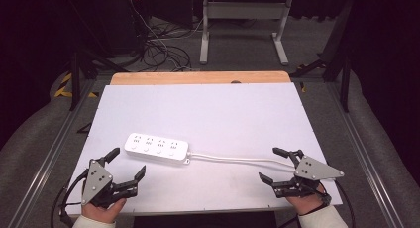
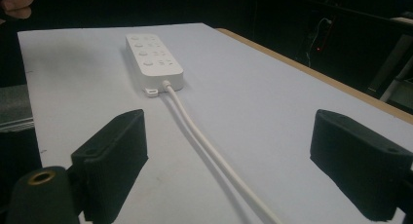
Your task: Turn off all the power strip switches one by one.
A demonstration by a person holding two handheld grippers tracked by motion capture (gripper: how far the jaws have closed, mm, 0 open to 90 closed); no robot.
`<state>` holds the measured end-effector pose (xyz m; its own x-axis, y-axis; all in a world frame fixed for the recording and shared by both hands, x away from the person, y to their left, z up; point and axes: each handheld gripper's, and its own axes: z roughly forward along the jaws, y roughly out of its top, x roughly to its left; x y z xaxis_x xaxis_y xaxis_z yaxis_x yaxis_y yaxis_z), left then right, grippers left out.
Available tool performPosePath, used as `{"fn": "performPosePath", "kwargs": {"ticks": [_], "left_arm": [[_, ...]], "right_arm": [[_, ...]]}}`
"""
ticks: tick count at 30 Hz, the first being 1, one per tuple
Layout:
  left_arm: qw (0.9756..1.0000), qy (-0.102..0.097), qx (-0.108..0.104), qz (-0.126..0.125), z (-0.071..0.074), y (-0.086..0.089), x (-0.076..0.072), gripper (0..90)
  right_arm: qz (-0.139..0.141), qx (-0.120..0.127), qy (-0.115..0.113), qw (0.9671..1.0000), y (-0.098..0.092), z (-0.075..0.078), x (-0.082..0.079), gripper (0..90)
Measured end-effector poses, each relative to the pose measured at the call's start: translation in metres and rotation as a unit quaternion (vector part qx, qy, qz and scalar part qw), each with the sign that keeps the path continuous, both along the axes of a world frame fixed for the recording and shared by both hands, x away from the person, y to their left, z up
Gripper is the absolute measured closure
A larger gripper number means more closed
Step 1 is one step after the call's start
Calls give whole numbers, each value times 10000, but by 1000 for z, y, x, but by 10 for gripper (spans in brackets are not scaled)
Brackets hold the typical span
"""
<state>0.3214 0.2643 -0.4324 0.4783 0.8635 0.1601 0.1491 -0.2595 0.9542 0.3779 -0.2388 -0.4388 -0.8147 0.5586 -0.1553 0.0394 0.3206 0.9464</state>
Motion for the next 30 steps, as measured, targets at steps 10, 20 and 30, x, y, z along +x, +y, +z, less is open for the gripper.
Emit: {"fn": "performPosePath", "kwargs": {"ticks": [10, 20, 30], "left_arm": [[9996, 110, 69, -263, 5, -3, 0, 37], [9988, 261, 96, -402, 14, -5, 3, 169], [9977, 522, -29, -426, 21, -6, 17, 201]], "right_arm": [[34, 18, -9, 10000, 0, 0, 0, 134], [56, -4, -12, 10000, 2, -1, 0, 134], [93, -27, 9, 10000, 3, -1, 0, 131]]}}
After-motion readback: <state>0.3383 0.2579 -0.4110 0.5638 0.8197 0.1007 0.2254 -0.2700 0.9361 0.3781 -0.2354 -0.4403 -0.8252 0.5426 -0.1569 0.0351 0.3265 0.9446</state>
